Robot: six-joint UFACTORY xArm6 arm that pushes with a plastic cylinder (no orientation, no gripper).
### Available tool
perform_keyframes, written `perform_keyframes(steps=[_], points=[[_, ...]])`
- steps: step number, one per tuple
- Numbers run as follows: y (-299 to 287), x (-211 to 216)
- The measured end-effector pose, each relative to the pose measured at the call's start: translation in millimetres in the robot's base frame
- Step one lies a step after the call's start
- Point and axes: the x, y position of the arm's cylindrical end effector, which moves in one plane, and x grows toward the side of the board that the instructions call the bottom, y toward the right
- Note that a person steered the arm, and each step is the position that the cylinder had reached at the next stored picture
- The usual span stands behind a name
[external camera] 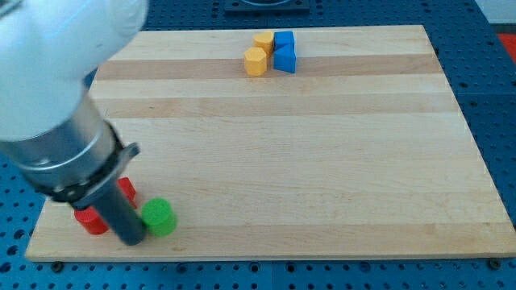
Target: Move the green circle diagonally top right to th red star
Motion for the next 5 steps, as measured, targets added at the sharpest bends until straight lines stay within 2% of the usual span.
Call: perform_keyframes(steps=[1,2,3,5], points=[[17,-4],[17,20],[30,19],[60,-26]])
